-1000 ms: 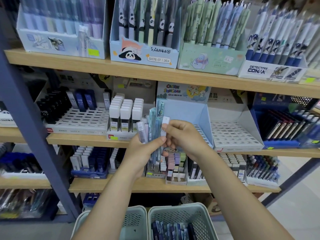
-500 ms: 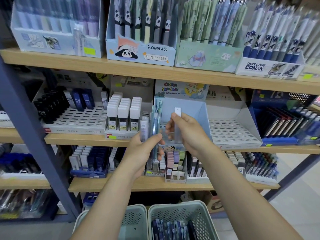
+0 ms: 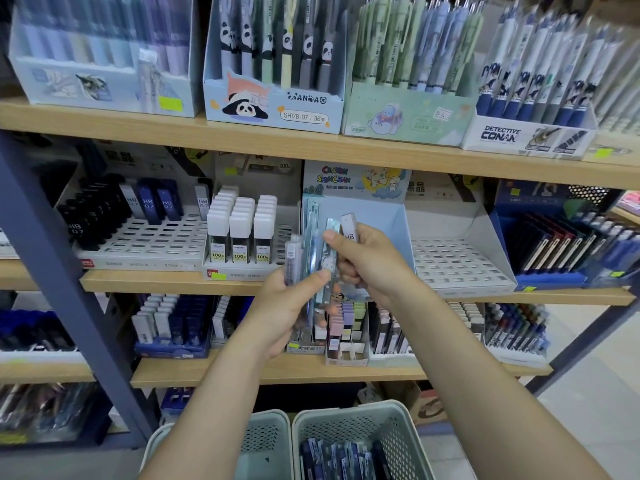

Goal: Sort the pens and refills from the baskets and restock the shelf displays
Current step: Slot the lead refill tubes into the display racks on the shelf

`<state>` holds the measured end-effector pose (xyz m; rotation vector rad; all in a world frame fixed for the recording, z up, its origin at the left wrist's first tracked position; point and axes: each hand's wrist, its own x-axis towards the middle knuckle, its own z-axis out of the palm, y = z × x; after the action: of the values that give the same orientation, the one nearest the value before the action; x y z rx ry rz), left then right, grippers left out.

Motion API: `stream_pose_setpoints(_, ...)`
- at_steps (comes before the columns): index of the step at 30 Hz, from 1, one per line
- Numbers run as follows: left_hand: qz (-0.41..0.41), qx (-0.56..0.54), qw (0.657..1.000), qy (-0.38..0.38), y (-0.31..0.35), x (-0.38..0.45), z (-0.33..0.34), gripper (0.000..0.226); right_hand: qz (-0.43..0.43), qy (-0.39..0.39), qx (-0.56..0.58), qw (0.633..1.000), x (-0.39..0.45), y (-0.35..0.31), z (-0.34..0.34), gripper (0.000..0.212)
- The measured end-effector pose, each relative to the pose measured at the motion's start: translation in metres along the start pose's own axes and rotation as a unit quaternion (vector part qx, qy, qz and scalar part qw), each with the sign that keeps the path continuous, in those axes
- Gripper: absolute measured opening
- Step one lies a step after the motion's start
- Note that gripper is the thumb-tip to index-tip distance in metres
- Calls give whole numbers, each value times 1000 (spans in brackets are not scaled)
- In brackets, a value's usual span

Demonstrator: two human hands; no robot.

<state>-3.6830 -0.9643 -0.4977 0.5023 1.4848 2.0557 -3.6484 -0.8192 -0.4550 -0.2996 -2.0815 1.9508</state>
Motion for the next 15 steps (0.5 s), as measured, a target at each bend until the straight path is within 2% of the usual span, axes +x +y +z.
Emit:
stream_pose_setpoints(3,15,19,1000,20,-4,2,-1,13,-13,31,35,999,2,0,-1,26)
stream_pose_setpoints(6,37,40,997,58,-4,5,-4,12,12,-20,-20,1000,-2,-1,-1,14)
stream_pose_setpoints(9,45,48,995,71,-3,7,-6,11,35,-56,-85,994,-10,-2,2,13)
stream_pose_setpoints(12,46,62,994,80,-4,7,-8,9,25,-6,-80,996,-6,-2,-1,13)
stream_pose_setpoints(15,38,29,995,88,-3,8,-9,15,5,66,-54,996,10,2,-7,13)
